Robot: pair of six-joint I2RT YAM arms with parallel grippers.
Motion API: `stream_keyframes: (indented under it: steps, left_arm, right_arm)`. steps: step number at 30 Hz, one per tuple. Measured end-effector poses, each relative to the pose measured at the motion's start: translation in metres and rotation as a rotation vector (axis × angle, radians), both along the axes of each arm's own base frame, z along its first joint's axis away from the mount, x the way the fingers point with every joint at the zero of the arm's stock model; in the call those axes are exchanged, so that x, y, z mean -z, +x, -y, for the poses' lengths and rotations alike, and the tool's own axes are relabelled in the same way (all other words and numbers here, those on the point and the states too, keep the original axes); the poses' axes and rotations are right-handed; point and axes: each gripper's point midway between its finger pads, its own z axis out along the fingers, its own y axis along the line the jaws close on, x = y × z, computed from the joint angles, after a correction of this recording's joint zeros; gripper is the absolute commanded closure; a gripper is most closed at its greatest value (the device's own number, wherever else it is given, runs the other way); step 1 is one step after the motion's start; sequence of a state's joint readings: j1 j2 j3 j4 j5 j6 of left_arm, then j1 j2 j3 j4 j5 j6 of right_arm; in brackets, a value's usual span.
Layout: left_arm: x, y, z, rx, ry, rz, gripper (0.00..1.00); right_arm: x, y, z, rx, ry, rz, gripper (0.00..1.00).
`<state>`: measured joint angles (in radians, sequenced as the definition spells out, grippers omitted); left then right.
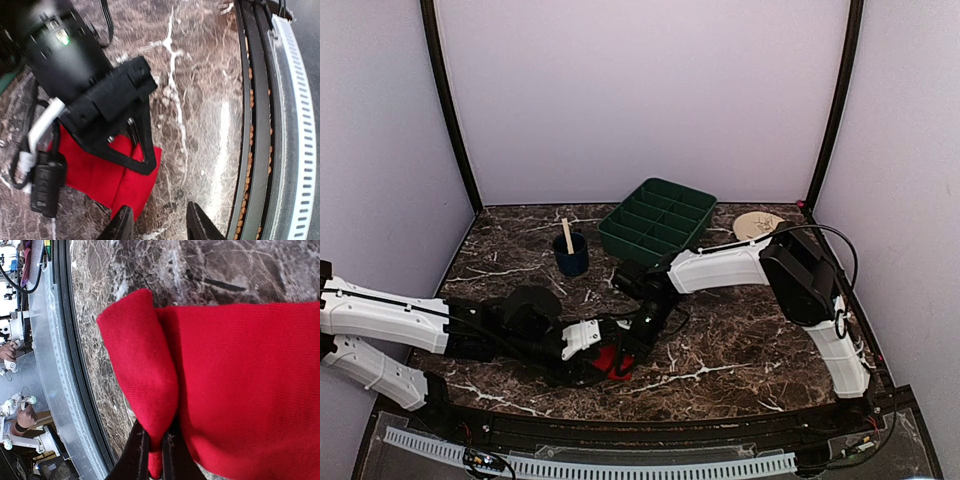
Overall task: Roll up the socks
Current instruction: Roll the sock at the center of the board.
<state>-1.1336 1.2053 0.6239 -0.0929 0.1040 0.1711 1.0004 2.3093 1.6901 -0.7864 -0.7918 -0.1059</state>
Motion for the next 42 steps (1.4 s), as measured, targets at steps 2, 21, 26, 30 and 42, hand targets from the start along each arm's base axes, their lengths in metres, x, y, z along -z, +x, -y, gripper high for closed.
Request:
stream_keyframes:
  steps: [2, 21, 26, 30, 42]
  left_arm:
    - [0.012, -0.002, -0.001, 0.009, 0.04, -0.02, 0.6]
    - [0.057, 0.008, 0.004, 0.043, 0.202, -0.009, 0.58]
    - [0.061, 0.014, 0.006, 0.034, 0.225, 0.009, 0.58]
    - [0.066, 0.016, 0.009, 0.037, 0.244, 0.011, 0.58]
    - [0.072, 0.02, 0.014, 0.044, 0.268, 0.01, 0.6]
  right_arm:
    - [0.0, 0.0, 0.0, 0.002, 0.003, -0.006, 1.0]
    - [0.001, -0.002, 0.002, 0.007, 0.026, -0.026, 1.0]
    - [0.001, -0.003, 0.004, 0.007, 0.029, -0.035, 1.0]
    - [0.001, -0.003, 0.006, 0.005, 0.028, -0.037, 1.0]
    - [0.0, -0.005, 0.017, 0.008, 0.021, -0.042, 1.0]
